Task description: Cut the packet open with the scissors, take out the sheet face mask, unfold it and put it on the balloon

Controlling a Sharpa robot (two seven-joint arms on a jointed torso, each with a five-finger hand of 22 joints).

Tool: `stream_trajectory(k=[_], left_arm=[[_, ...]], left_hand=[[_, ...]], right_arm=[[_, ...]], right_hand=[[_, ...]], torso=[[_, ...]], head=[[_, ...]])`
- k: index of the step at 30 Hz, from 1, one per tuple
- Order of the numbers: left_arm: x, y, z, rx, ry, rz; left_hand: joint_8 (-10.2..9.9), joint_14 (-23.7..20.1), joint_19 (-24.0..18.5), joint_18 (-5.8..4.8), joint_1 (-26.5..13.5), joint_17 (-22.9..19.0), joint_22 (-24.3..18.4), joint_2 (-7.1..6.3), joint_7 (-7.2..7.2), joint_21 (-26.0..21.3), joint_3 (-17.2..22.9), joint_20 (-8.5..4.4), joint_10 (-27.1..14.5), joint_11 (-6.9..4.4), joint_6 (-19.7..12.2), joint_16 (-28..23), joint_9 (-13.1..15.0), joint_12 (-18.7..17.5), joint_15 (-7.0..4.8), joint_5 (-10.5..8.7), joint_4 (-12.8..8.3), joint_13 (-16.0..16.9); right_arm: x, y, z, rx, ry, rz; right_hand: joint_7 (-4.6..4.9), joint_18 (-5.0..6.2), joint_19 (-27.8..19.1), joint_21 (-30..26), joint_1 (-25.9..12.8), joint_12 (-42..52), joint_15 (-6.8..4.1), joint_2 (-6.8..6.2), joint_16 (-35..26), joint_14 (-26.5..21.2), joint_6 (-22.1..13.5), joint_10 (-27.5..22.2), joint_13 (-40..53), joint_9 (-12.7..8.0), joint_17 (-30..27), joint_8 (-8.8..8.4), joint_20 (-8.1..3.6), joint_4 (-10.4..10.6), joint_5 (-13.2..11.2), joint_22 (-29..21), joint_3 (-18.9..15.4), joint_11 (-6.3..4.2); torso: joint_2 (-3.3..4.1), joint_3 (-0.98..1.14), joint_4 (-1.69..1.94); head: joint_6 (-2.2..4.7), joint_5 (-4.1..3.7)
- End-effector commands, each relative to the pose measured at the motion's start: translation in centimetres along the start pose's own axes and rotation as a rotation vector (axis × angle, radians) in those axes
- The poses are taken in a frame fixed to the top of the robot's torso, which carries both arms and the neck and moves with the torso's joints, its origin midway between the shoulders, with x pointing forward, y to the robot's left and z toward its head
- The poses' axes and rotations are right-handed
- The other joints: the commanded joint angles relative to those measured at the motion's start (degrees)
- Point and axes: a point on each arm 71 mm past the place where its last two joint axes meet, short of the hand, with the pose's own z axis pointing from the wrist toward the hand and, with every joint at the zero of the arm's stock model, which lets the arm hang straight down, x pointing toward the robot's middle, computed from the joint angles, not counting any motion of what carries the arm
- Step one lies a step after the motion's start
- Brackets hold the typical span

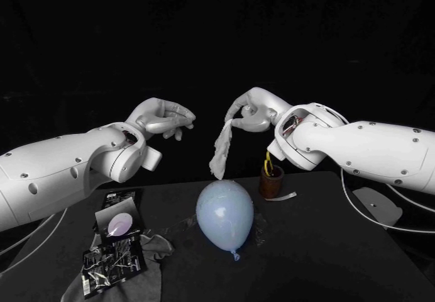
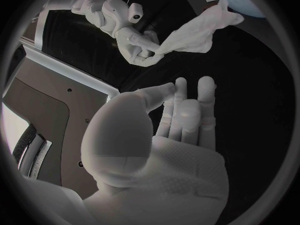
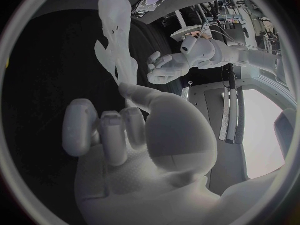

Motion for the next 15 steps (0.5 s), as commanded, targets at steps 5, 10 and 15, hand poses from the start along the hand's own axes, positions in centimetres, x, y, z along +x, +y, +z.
stream_trajectory(k=[5,10,15], left_arm=[[0.8,0.9,0.0,-0.027,0.018,-0.038],[2.4,2.7,-1.0,-0.047,0.062,-0.087],[3.7,4.0,-1.5,-0.064,0.092,-0.115]], left_hand=[[0.0,-4.2,-1.0,0.78,0.5,-10.1,-2.5,-0.49,0.17,-3.8,-7.4,1.14,-2.1,0.56,-2.4,-3.9,5.7,-1.7,0.70,-0.09,1.8,-1.4],[-2.0,-5.2,-0.7,0.87,-0.3,-12.5,-4.2,-3.91,-0.07,-6.2,-11.7,1.53,-1.1,0.57,-1.6,-5.1,4.2,-2.6,0.71,-0.21,3.4,-2.7],[-5.3,-9.6,-1.9,0.63,-0.3,-19.0,-6.5,-5.57,1.17,-9.7,-13.6,2.28,-3.3,1.86,-3.2,-9.0,2.0,-5.6,1.88,-0.28,5.2,-4.9]], right_arm=[[0.0,0.4,0.1,-0.020,-0.007,-0.036],[0.1,1.0,0.1,-0.028,-0.041,-0.021],[0.0,1.1,0.0,-0.024,-0.069,0.005]], right_hand=[[-0.14,-1.16,0.4,0.2,0.4,0.4,-0.33,-0.20,0.3,6.0,0.5,1.9,8.1,0.1,15.1,0.20,-0.21,-0.2,-0.4,10.2,-0.1,-0.26],[-0.15,-1.17,0.5,0.3,0.4,0.4,-0.34,-0.19,0.3,6.0,0.5,1.9,8.1,0.1,15.1,0.20,-0.22,-0.2,-0.4,10.2,-0.1,-0.26],[-0.16,-1.17,0.5,0.3,0.4,0.4,-0.35,-0.19,0.3,6.0,0.5,1.9,8.1,0.1,15.1,0.20,-0.22,-0.2,-0.4,10.2,-0.1,-0.27]], torso=[[-0.06,0.00,0.09],[0.06,-0.11,0.10],[-0.04,-0.19,0.13]], head=[[0.17,-0.11],[0.25,-0.24],[0.07,-0.29]])
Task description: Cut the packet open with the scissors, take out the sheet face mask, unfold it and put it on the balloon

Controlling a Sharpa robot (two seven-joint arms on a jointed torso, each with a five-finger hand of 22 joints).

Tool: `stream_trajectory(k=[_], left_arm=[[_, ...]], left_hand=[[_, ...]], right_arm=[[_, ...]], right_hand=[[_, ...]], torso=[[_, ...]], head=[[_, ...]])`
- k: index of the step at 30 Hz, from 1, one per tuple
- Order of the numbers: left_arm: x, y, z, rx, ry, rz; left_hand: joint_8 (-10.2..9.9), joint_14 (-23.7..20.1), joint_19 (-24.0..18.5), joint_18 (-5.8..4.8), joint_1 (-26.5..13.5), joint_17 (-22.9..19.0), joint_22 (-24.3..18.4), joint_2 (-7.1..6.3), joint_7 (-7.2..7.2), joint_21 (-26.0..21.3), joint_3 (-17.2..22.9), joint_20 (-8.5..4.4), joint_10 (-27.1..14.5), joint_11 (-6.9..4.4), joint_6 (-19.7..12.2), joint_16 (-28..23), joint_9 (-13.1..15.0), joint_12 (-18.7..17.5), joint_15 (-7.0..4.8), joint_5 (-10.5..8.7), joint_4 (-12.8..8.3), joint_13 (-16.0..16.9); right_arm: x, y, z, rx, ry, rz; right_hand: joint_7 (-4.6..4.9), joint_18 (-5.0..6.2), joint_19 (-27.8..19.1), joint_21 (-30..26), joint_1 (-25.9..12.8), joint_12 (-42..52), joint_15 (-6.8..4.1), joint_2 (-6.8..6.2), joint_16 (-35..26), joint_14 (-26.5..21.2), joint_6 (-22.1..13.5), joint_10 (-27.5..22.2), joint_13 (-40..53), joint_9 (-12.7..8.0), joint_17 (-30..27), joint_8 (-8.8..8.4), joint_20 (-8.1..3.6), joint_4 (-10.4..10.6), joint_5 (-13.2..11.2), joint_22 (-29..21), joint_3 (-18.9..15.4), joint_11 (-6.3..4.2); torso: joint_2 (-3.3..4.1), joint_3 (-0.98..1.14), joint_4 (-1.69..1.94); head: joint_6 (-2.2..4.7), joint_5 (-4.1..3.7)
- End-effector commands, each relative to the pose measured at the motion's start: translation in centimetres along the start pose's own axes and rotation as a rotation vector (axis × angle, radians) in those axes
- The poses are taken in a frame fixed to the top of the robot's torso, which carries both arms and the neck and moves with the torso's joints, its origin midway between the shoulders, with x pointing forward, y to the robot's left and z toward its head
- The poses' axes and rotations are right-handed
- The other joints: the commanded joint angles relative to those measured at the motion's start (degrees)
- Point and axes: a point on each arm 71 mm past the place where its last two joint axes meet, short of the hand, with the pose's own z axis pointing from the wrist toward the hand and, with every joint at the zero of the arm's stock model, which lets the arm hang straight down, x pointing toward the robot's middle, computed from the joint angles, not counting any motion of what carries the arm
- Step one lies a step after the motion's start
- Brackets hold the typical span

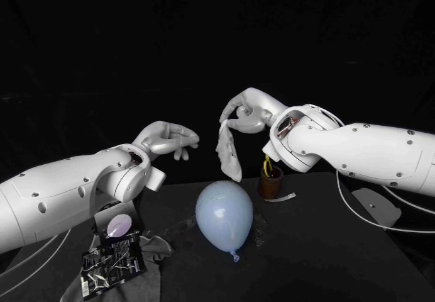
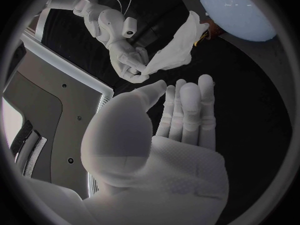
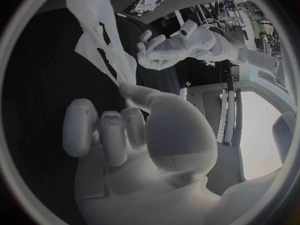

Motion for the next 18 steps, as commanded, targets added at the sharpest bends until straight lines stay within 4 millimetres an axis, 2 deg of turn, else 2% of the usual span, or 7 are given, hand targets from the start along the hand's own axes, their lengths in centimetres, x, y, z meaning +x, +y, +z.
stream_trajectory(k=[1,6,8,10,14,16,18], left_arm=[[0.8,0.3,0.1,0.012,0.038,-0.045],[2.0,2.1,-0.1,-0.046,0.058,-0.076],[2.4,2.9,-0.2,-0.075,0.066,-0.099],[2.7,3.7,-0.4,-0.100,0.069,-0.121],[3.2,5.1,-0.7,-0.136,0.061,-0.162],[3.4,5.5,-0.7,-0.149,0.061,-0.177],[3.6,5.8,-0.7,-0.159,0.062,-0.186]], left_hand=[[-1.8,-1.9,-0.8,0.61,-0.4,-1.4,-1.4,-0.99,1.11,-2.1,-1.2,0.70,-1.4,1.23,-1.2,-1.7,-1.3,-1.8,0.85,-0.22,1.2,-1.3],[-3.4,-2.3,0.0,0.81,-1.0,-1.9,-3.2,-2.08,1.40,-4.5,-3.9,1.32,-0.8,1.41,-1.1,-2.5,-2.8,-2.5,1.10,-0.23,3.7,-2.5],[-4.7,-3.4,-0.1,0.73,-2.1,-2.3,-4.4,-2.89,1.74,-6.2,-6.4,1.68,-2.3,1.86,-2.3,-3.6,-3.7,-3.7,1.53,-0.25,5.8,-3.3],[-5.5,-3.8,0.1,0.75,-2.1,-2.5,-5.3,-3.22,2.12,-7.3,-8.3,1.96,-3.3,2.22,-3.1,-4.0,-4.3,-4.4,1.83,-0.23,7.0,-3.9],[-6.5,-4.6,0.8,0.81,0.8,-2.9,-7.3,-2.26,2.23,-9.9,-12.6,2.42,-4.6,2.51,-3.6,-4.9,-5.4,-5.3,2.19,-0.24,9.2,-5.3],[-6.9,-4.7,1.6,0.82,3.6,-3.1,-9.2,-1.13,2.30,-12.2,-16.5,2.65,-5.1,2.81,-3.5,-4.9,-6.2,-5.6,2.28,-0.22,11.3,-6.5],[-7.1,-4.7,2.1,0.83,4.6,-3.1,-9.7,-0.70,2.37,-12.8,-17.8,2.65,-5.2,2.76,-3.5,-4.9,-6.5,-5.6,2.39,-0.23,12.1,-6.9]], right_arm=[[-0.4,0.1,0.0,-0.001,-0.056,0.014],[-0.5,0.3,-0.1,-0.011,-0.080,0.029],[-0.5,0.5,-0.1,-0.017,-0.087,0.035],[-0.5,0.6,-0.1,-0.023,-0.092,0.043],[-0.3,1.0,-0.1,-0.038,-0.099,0.056],[-0.2,1.2,-0.1,-0.044,-0.102,0.060],[-0.2,1.4,0.0,-0.048,-0.105,0.064]], right_hand=[[0.13,-1.17,0.3,0.3,0.4,0.2,-0.37,-0.19,0.2,6.1,0.4,2.0,8.2,0.0,15.0,0.22,-0.01,-0.2,-0.2,10.3,-0.1,-0.22],[0.13,-1.17,0.3,0.3,0.4,0.2,-0.37,-0.19,0.2,6.1,0.4,2.0,8.2,0.0,15.0,0.22,-0.01,-0.2,-0.2,10.3,-0.1,-0.22],[0.13,-1.17,0.3,0.3,0.4,0.2,-0.37,-0.19,0.2,6.1,0.4,2.0,8.2,0.0,15.0,0.22,-0.01,-0.2,-0.2,10.3,-0.1,-0.22],[0.12,-1.16,0.3,0.3,0.4,0.2,-0.38,-0.20,0.2,6.1,0.4,2.0,8.2,0.0,15.0,0.22,-0.02,-0.2,-0.1,10.3,0.0,-0.24],[0.12,-1.16,0.3,0.3,0.4,0.2,-0.38,-0.20,0.2,6.1,0.4,2.0,8.2,0.0,15.0,0.22,-0.02,-0.2,-0.1,10.3,0.0,-0.24],[0.12,-1.16,0.3,0.3,0.4,0.2,-0.38,-0.20,0.2,6.1,0.4,2.0,8.2,0.0,15.0,0.22,-0.02,-0.2,-0.1,10.3,0.0,-0.24],[0.11,-1.15,0.2,0.2,0.4,0.1,-0.39,-0.21,0.2,6.1,0.4,2.0,8.1,0.0,15.0,0.22,-0.03,-0.2,0.0,10.3,0.0,-0.25]], torso=[[-0.04,-0.10,-0.02],[-0.01,-0.04,0.00],[-0.01,0.02,0.05],[0.02,0.05,0.03],[0.03,0.05,-0.07],[0.05,0.02,-0.09],[0.04,0.00,-0.06]], head=[[-0.17,-0.02],[-0.25,0.21],[-0.24,0.32],[-0.23,0.39],[-0.25,0.51],[-0.25,0.48],[-0.28,0.54]])
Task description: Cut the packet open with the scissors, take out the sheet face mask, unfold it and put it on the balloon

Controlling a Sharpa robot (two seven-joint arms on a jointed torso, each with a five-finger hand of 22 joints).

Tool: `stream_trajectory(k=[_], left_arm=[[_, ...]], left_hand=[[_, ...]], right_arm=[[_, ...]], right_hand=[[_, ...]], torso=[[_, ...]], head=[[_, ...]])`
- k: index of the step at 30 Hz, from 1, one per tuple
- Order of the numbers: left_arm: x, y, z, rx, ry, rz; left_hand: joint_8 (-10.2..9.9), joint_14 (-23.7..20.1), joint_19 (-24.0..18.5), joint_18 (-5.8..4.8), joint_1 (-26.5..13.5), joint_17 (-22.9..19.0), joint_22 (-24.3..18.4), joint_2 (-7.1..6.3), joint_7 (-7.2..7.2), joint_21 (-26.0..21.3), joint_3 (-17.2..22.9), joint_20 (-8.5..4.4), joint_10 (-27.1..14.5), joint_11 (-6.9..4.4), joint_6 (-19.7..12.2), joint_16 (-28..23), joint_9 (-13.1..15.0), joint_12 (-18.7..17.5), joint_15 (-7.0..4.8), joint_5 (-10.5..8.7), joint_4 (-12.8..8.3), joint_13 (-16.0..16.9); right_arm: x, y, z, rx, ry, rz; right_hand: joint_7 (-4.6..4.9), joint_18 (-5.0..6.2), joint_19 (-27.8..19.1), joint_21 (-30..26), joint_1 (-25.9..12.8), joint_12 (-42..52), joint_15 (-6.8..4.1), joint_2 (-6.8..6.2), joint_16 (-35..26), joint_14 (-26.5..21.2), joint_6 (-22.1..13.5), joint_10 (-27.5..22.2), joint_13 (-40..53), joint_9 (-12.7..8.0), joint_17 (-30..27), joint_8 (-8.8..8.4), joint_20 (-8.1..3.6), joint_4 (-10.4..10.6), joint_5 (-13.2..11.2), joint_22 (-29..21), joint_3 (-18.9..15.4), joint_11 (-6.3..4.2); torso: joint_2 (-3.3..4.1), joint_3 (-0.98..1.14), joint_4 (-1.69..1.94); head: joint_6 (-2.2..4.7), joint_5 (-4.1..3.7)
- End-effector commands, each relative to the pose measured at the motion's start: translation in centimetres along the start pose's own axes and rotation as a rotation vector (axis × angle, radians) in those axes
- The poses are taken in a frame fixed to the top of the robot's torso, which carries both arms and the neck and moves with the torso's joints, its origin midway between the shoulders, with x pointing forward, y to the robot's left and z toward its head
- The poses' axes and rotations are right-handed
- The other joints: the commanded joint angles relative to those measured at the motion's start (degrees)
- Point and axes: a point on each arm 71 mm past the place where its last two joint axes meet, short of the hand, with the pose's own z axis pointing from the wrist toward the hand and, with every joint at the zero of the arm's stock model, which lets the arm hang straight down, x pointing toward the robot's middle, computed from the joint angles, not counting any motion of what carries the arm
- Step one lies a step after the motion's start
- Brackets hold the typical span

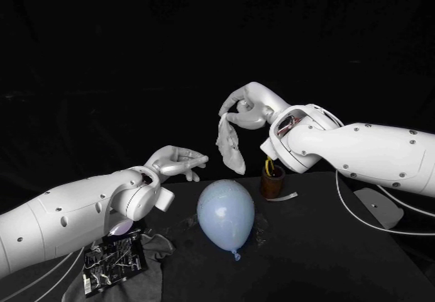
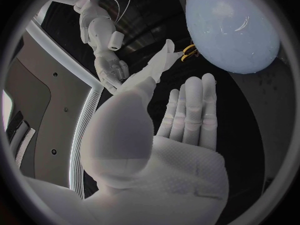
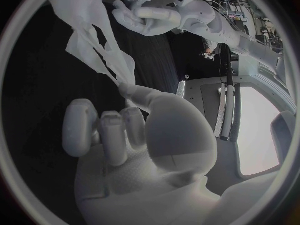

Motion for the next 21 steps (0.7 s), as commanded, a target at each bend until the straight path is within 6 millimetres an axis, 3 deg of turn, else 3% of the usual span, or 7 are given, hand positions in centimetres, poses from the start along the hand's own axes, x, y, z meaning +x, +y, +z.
stream_trajectory(k=[1,13,21], left_arm=[[0.4,0.2,0.2,-0.025,0.019,-0.066],[2.3,0.7,0.3,-0.048,0.116,-0.208],[2.9,0.4,0.3,-0.027,0.161,-0.316]], left_hand=[[-0.3,-0.3,0.9,0.77,1.8,-0.1,-0.9,0.65,0.10,-1.0,-2.2,-0.10,-0.6,0.01,-0.1,-0.1,-0.5,-0.3,0.13,-0.23,1.3,-0.7],[0.3,0.7,2.3,0.76,5.9,-0.3,-2.5,2.94,-0.52,-2.9,-6.2,-0.41,2.9,-0.80,2.6,0.1,-1.4,0.3,-0.47,-0.24,4.4,-1.9],[-0.1,0.6,1.6,0.66,7.1,-0.4,-3.3,4.01,-1.23,-4.2,-7.3,-0.16,4.1,-1.07,3.0,-0.2,-2.1,-1.4,-0.69,-0.24,4.6,-2.9]], right_arm=[[-0.2,0.4,0.0,-0.027,-0.037,0.017],[0.3,0.9,0.1,-0.037,-0.038,0.035],[0.7,1.1,0.3,-0.040,-0.030,0.043]], right_hand=[[-0.01,-1.15,0.3,0.2,0.4,0.1,-0.40,-0.21,0.2,6.1,0.3,2.0,8.1,0.1,15.1,0.28,-0.04,-0.2,0.0,10.2,0.0,-0.24],[-0.01,-1.14,0.2,0.2,0.4,0.1,-0.41,-0.21,0.2,6.1,0.3,2.0,8.1,0.1,15.1,0.27,-0.04,-0.2,0.0,10.2,0.0,-0.24],[-0.02,-1.14,0.2,0.2,0.4,0.1,-0.42,-0.22,0.2,6.1,0.3,2.0,8.1,0.1,15.1,0.27,-0.05,-0.2,0.0,10.2,0.0,-0.25]], torso=[[0.01,-0.03,0.00],[-0.03,0.08,0.00],[0.00,0.01,-0.01]], head=[[-0.09,0.04],[-0.27,0.34],[-0.18,0.15]])
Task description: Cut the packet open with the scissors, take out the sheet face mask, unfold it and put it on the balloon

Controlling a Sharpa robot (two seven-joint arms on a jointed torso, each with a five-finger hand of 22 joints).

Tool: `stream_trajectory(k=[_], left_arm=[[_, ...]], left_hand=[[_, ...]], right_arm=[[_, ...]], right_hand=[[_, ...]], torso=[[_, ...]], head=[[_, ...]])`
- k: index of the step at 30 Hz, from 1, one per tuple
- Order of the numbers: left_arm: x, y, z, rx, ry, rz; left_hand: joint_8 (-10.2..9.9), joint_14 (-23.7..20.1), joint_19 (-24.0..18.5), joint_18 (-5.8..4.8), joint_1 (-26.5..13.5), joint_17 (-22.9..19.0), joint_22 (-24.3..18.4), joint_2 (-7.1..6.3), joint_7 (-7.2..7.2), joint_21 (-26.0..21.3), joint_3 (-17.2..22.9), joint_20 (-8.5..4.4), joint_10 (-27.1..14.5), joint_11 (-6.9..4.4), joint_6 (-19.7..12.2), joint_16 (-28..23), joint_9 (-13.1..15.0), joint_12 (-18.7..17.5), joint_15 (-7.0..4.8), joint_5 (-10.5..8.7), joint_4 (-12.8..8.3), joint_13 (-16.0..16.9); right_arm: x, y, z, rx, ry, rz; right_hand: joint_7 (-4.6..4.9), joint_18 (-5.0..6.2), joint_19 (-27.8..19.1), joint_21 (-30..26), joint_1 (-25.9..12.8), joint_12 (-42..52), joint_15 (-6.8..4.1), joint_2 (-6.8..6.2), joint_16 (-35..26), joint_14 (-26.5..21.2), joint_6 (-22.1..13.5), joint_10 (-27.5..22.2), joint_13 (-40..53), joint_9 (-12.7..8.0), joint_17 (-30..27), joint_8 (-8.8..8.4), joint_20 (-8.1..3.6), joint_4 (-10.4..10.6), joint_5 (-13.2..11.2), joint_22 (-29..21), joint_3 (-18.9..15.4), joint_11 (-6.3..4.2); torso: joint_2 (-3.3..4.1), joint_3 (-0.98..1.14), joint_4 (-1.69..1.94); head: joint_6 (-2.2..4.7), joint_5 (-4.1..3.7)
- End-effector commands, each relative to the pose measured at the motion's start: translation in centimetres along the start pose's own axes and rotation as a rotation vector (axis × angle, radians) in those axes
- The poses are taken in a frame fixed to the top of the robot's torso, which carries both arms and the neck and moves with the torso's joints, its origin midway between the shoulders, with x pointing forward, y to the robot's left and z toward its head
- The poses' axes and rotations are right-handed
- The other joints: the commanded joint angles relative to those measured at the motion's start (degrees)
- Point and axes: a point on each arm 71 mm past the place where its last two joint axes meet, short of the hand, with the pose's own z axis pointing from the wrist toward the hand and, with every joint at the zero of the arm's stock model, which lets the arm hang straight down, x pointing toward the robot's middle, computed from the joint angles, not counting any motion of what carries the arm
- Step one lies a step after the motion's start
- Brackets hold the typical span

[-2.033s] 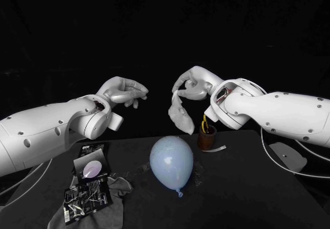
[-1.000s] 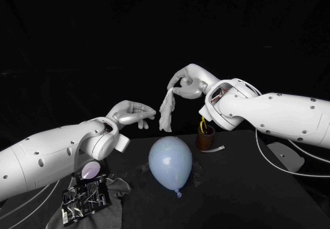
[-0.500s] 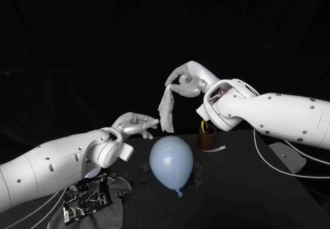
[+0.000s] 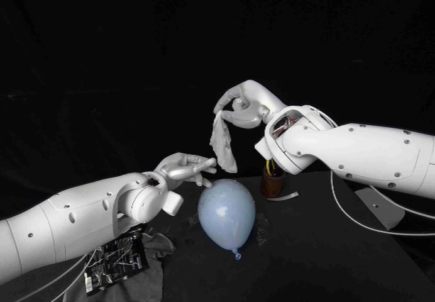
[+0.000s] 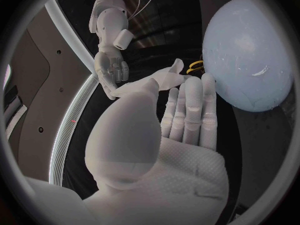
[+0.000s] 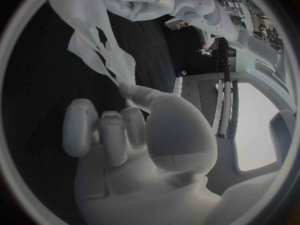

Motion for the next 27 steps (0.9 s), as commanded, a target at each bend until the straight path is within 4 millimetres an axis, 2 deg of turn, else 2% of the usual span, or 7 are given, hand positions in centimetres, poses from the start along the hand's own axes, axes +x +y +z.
stream_trajectory(k=[1,3,5,8,13,18,27], left_arm=[[0.8,-0.3,0.1,0.028,0.067,-0.107],[0.8,-0.3,0.1,0.029,0.066,-0.109],[0.7,-0.3,0.0,0.031,0.054,-0.101],[0.2,-0.4,-0.1,0.049,0.010,-0.068],[-1.4,-0.8,-0.8,0.120,-0.091,0.026],[-3.2,-1.3,-1.9,0.197,-0.191,0.108],[-3.7,-1.9,-2.8,0.278,-0.242,0.176]], left_hand=[[-0.3,0.2,-0.4,0.54,0.9,-0.1,-0.2,0.31,-0.27,-0.5,-0.4,0.09,0.5,0.03,0.2,-0.2,-0.2,-0.6,-0.28,-0.24,-0.1,-0.3],[-0.7,0.2,-0.4,0.56,1.9,-0.1,-0.4,0.75,-0.03,-0.8,-0.6,0.17,0.5,0.16,-0.1,-0.2,-0.6,-1.4,-0.20,-0.23,-0.2,-0.7],[-1.6,-0.2,-0.4,0.54,3.3,-0.1,-0.6,0.79,0.99,-1.0,-1.2,0.28,-0.9,0.91,-1.3,-0.3,-1.2,-2.6,0.42,-0.23,-0.4,-1.4],[-2.1,-0.7,-0.3,0.55,4.8,-0.1,-0.6,0.85,1.01,-1.2,-1.4,0.35,-1.8,1.17,-2.0,-0.2,-1.6,-3.0,0.62,-0.24,-0.7,-1.8],[-3.2,-6.1,-1.6,0.22,7.9,-1.0,-1.0,0.24,0.58,-2.0,-2.7,1.00,-5.7,2.44,-4.3,-1.8,-2.4,-3.2,1.92,-0.20,-1.7,-2.2],[-3.8,-9.9,-3.3,0.11,10.1,-1.9,-1.4,-0.12,0.90,-3.1,-3.8,1.74,-8.1,3.18,-5.9,-2.9,-2.7,-1.9,2.74,-0.18,-2.7,-2.1],[-2.9,-11.9,-4.3,0.24,11.3,-2.3,-1.6,0.35,1.06,-3.9,-4.7,2.33,-9.3,3.40,-5.1,-2.7,-2.4,0.5,3.10,-0.19,-3.2,-1.7]], right_arm=[[0.0,0.1,0.0,-0.013,-0.009,0.004],[-0.1,0.1,0.0,-0.011,-0.009,0.003],[-0.1,0.0,0.0,-0.008,-0.010,0.002],[-0.2,-0.2,0.0,-0.004,-0.010,0.001],[-0.1,-0.3,0.1,0.002,-0.005,0.001],[0.1,-0.5,0.2,0.009,-0.001,0.001],[0.2,-0.9,0.2,0.022,0.002,-0.002]], right_hand=[[-0.01,-1.13,0.2,0.2,0.4,0.1,-0.42,-0.22,0.2,6.1,0.3,2.0,8.1,0.1,15.0,0.20,-0.06,-0.2,0.0,10.2,0.0,-0.25],[-0.01,-1.13,0.2,0.2,0.4,0.1,-0.42,-0.22,0.2,6.1,0.3,2.0,8.1,0.1,15.0,0.20,-0.06,-0.2,0.0,10.2,0.0,-0.25],[-0.01,-1.13,0.2,0.2,0.4,0.1,-0.42,-0.22,0.2,6.1,0.3,2.0,8.1,0.1,15.0,0.20,-0.06,-0.2,0.0,10.2,0.0,-0.25],[-0.01,-1.13,0.2,0.2,0.4,0.1,-0.42,-0.22,0.2,6.1,0.3,2.0,8.1,0.1,15.0,0.20,-0.06,-0.2,0.0,10.2,0.0,-0.25],[-0.01,-1.13,0.2,0.2,0.4,0.1,-0.42,-0.22,0.2,6.1,0.3,2.0,8.1,0.1,15.0,0.20,-0.06,-0.2,0.0,10.2,0.0,-0.25],[-0.01,-1.13,0.2,0.2,0.4,0.1,-0.42,-0.22,0.2,6.1,0.3,2.0,8.1,0.1,15.0,0.20,-0.06,-0.2,0.0,10.2,0.0,-0.25],[-0.01,-1.13,0.2,0.2,0.4,0.1,-0.42,-0.22,0.2,6.1,0.3,2.0,8.1,0.1,15.0,0.20,-0.06,-0.2,0.0,10.2,0.0,-0.25]], torso=[[0.02,-0.04,-0.03],[0.02,-0.04,-0.04],[-0.02,-0.04,-0.03],[-0.03,0.01,0.00],[-0.01,0.01,0.04],[0.02,-0.08,0.07],[0.09,-0.14,-0.03]], head=[[0.03,-0.21],[0.05,-0.25],[0.02,-0.22],[0.06,-0.21],[0.10,-0.38],[0.00,-0.52],[-0.22,-0.41]])
